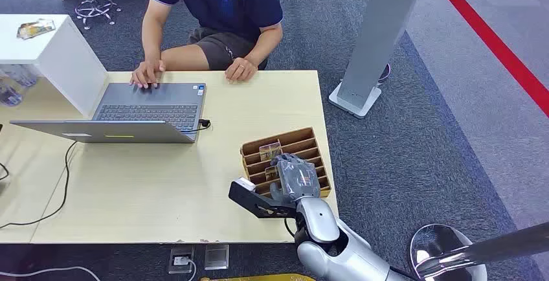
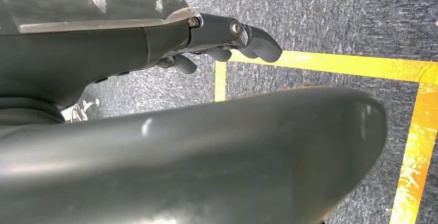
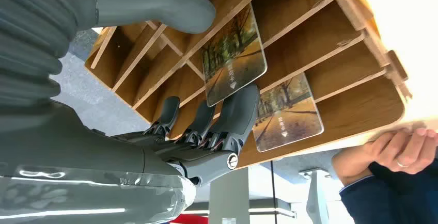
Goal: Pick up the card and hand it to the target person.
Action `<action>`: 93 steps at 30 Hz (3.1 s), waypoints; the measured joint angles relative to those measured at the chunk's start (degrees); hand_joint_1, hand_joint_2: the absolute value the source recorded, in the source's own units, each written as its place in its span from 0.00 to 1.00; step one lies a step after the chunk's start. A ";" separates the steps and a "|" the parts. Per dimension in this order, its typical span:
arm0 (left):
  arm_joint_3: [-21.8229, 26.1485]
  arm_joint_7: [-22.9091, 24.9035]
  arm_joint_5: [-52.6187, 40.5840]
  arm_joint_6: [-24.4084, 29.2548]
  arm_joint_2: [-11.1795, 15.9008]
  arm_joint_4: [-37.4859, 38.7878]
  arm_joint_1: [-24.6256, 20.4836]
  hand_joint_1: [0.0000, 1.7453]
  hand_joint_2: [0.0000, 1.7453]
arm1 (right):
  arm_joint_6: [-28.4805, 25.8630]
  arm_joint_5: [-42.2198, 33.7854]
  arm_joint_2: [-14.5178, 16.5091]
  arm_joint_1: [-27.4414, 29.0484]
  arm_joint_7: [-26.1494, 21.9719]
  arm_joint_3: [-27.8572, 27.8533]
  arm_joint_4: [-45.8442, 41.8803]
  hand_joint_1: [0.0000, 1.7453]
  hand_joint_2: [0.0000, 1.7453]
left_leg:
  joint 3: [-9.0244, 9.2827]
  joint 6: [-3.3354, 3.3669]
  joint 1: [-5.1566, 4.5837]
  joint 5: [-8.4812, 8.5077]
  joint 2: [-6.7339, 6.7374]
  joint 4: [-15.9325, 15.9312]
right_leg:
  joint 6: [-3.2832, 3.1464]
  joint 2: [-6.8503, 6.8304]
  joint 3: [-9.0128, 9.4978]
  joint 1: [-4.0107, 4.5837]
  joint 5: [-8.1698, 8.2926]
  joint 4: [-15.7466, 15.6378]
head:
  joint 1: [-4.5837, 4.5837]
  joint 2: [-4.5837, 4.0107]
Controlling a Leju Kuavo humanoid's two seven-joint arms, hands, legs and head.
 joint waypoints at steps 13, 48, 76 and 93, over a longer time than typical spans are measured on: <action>0.00 0.00 0.02 -0.09 -0.03 0.02 0.00 0.00 0.00 | -0.13 -0.28 0.09 -0.10 0.18 0.64 0.25 0.46 1.00 | 0.01 0.00 0.00 0.00 0.00 0.00 | 0.00 0.00 0.00 0.00 0.00 0.00 | 0.00 0.01; -0.01 -0.02 -0.02 0.24 -0.10 0.02 0.00 0.00 0.00 | -0.70 -0.63 0.31 -1.32 -0.48 1.72 0.89 1.00 1.00 | 0.01 0.00 0.00 0.00 0.00 0.00 | 0.00 0.00 0.00 0.00 0.00 0.00 | -0.02 0.00; -0.15 -1.32 -0.51 -0.37 -0.11 0.02 -0.25 0.00 0.00 | -2.00 -2.78 3.41 -21.78 -10.30 2.93 -0.20 1.00 1.00 | -0.03 -0.01 0.00 0.04 0.00 0.00 | -0.02 0.00 0.00 0.00 0.07 0.05 | -0.02 0.01; -0.63 -1.49 -0.26 -1.07 0.13 0.02 -0.42 0.00 0.00 | -8.95 -2.32 16.28 -32.01 -19.60 9.00 34.63 0.25 1.00 | -0.04 -0.01 0.00 0.04 -0.03 0.00 | -0.03 -0.02 -0.02 0.00 0.05 0.05 | 0.02 0.00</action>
